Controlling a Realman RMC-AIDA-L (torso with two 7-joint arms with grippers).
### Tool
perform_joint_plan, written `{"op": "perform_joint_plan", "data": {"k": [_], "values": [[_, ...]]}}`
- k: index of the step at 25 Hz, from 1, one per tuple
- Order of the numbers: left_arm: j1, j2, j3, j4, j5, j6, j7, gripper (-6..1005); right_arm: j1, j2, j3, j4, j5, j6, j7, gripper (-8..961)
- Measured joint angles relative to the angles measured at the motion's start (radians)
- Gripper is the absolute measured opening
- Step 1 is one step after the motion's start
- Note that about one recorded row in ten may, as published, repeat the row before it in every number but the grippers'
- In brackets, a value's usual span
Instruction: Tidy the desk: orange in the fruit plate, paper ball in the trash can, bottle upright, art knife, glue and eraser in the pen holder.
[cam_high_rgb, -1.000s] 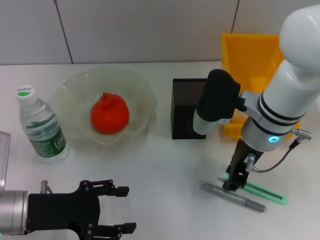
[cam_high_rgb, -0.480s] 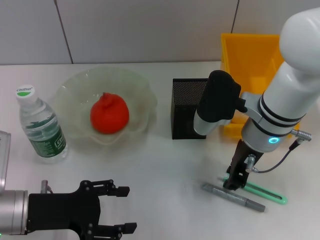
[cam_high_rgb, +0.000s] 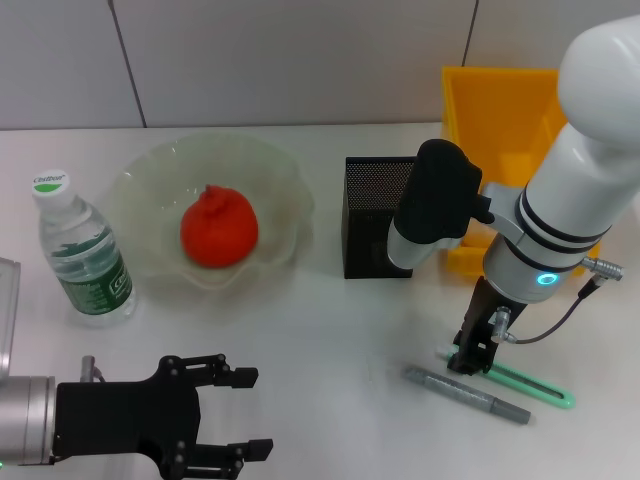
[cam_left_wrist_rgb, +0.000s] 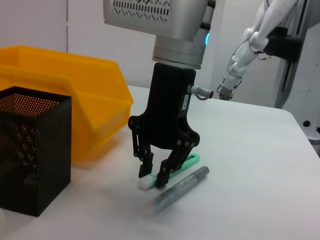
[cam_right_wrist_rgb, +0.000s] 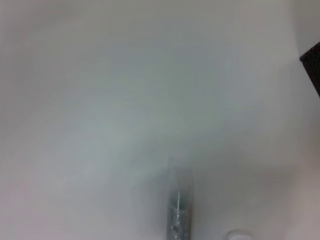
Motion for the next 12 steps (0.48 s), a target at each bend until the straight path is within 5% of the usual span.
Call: {"op": "perform_joint_plan", "data": {"k": [12], "values": [[-0.001, 0.000, -0.006, 0.005, -0.001, 0.000, 0.000, 785, 0.002, -0.002, 0.005, 0.007, 0.002, -0.001, 0.000, 190]]}}
